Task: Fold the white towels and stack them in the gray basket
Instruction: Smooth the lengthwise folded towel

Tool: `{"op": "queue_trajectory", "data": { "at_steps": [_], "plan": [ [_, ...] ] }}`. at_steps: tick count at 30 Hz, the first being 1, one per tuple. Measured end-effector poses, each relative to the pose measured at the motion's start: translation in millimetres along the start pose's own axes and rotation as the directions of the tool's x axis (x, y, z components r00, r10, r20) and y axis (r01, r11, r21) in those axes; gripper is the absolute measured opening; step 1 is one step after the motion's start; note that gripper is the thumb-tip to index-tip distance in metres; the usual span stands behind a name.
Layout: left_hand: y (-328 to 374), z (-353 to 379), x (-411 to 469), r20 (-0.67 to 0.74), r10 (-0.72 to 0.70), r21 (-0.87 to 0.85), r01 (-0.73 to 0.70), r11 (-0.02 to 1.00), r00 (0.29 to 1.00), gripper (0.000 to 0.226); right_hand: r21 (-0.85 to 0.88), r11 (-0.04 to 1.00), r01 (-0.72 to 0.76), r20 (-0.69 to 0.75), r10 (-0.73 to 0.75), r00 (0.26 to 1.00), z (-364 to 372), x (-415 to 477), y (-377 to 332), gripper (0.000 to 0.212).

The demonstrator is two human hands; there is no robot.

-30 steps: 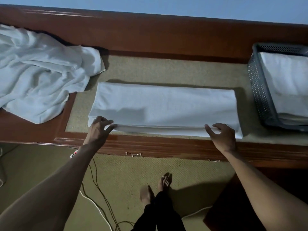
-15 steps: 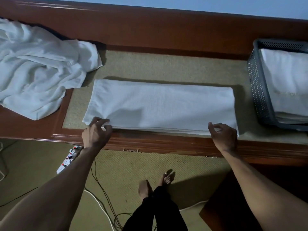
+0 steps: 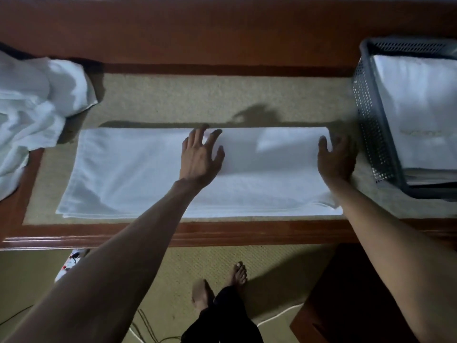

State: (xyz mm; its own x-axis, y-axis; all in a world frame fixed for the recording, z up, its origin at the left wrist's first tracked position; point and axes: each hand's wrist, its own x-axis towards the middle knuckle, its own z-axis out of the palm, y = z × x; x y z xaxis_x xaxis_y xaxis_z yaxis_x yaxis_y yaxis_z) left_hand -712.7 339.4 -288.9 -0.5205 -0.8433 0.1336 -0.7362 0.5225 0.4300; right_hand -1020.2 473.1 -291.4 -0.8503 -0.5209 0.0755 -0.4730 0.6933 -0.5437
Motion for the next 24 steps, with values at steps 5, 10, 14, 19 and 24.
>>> {"op": "queue_trajectory", "data": {
  "at_steps": [5,10,14,19,24],
  "plan": [
    [26,45,23,0.317,0.029,0.139,-0.076,0.987,0.948,0.063,0.100,0.993,-0.061,0.060,0.055,0.997,18,35,18,0.050],
    [30,53,21,0.284,-0.019,0.225,-0.048,0.973,0.959,0.064,0.042,0.997,-0.058,-0.011,0.058,0.998,26,42,18,0.050],
    [33,51,21,0.269,-0.013,0.232,-0.052,0.971,0.963,0.065,-0.098,0.973,0.211,-0.179,-0.225,0.958,21,9,-2,0.037],
    [34,50,22,0.266,-0.021,0.239,-0.045,0.970,0.964,0.065,-0.147,0.784,0.603,0.275,-0.554,0.786,35,-33,15,0.060],
    [35,51,21,0.258,-0.011,0.247,-0.054,0.967,0.966,0.066,-0.163,0.732,0.661,0.394,-0.566,0.724,13,-29,41,0.063]
  ]
}}
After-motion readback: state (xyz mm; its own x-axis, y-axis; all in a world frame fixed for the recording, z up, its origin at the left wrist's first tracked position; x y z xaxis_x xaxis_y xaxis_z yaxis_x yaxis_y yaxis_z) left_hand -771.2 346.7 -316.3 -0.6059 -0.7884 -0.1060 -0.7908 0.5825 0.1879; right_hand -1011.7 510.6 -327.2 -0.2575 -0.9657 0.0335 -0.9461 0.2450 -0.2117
